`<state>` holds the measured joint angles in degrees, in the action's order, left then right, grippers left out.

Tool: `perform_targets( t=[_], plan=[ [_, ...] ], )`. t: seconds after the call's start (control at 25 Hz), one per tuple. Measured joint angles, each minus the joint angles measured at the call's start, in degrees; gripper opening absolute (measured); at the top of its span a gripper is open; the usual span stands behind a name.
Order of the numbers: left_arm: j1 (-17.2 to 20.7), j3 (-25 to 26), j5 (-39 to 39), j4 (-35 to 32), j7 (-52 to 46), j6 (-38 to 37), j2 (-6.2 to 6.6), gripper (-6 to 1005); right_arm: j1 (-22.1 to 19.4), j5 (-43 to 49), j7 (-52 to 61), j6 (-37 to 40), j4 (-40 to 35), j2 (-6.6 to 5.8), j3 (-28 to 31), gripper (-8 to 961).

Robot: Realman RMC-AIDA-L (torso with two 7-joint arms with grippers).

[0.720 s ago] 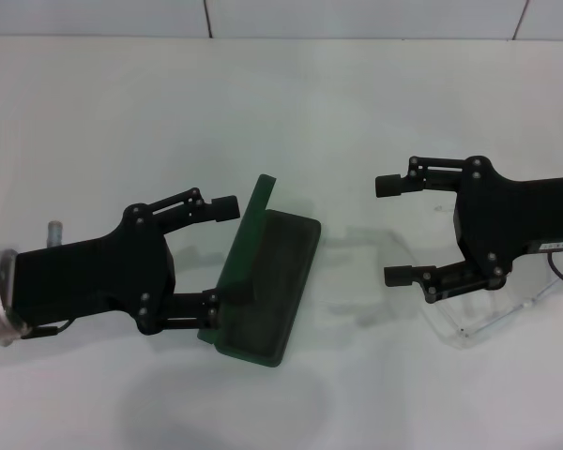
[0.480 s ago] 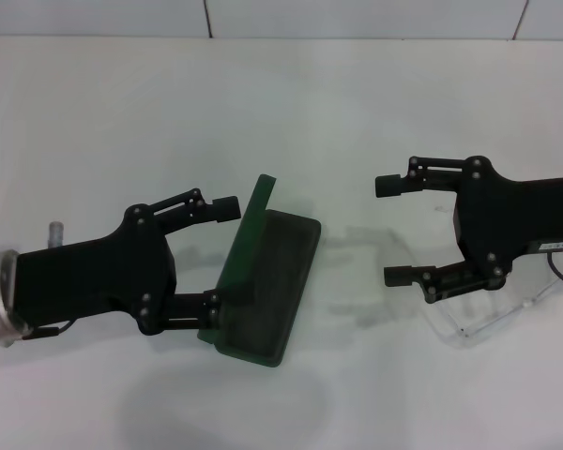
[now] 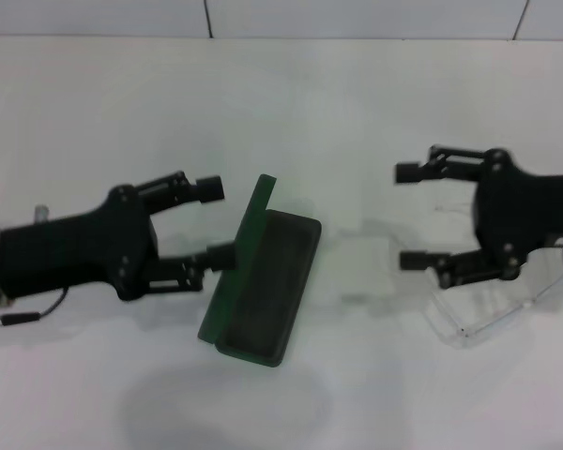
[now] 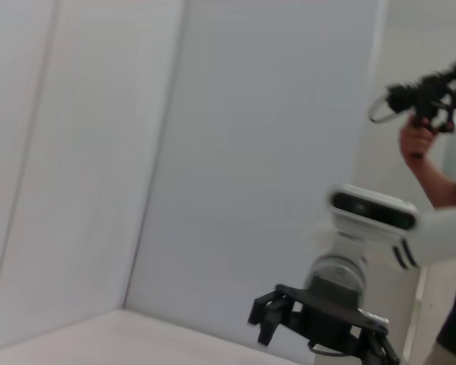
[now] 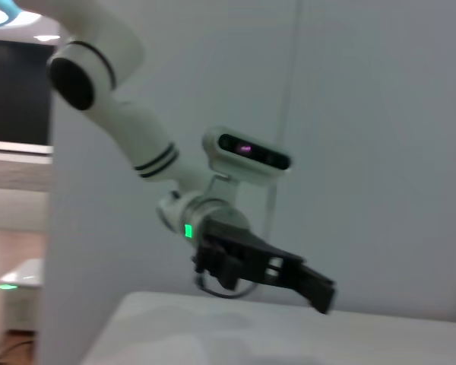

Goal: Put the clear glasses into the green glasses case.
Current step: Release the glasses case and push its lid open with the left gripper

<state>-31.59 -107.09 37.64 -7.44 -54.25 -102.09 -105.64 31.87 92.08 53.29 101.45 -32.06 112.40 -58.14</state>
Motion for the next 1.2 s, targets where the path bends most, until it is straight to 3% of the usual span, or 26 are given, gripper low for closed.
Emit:
perform_targets(
  t=[0.08,0.12,0.32,0.72,0.96,1.12,1.2],
  plan=[
    [-1.0,0.0,-0.4,0.0,-5.8,0.7,1.15,869,-1.5,-0.1,0.1,0.1,-1.3,0.32,2.8,855],
    [-2.4,-0.1,-0.6,0.0,-12.1,2.8,2.3,868,-2.3,-0.2,0.0,0.0,-1.7,0.73,5.1,855],
    [-5.3,-0.7,2.0,-0.1,-22.8,10.0,3.04,867,-4.5,-0.8,-0.2,-1.4,-1.0,2.86,19.5,855],
    [-8.3,-0.3,6.2,-2.6,-25.3,18.1,2.62,839,-4.9,-0.4,-0.3,-1.8,-0.5,2.78,20.3,855],
    [-4.6,4.0,10.5,-16.0,-24.8,31.0,3.01,836,-4.6,-0.2,-0.3,-2.0,-0.5,2.65,19.8,855],
    [-1.4,12.2,25.4,-28.0,-34.7,35.1,2.38,834,-4.5,-0.2,-0.3,-2.1,-0.6,2.47,19.1,855],
    [1.4,17.1,35.3,-35.7,-41.3,34.4,1.3,833,-4.5,-0.1,-0.3,-2.5,-0.6,2.37,18.9,855]
  ],
)
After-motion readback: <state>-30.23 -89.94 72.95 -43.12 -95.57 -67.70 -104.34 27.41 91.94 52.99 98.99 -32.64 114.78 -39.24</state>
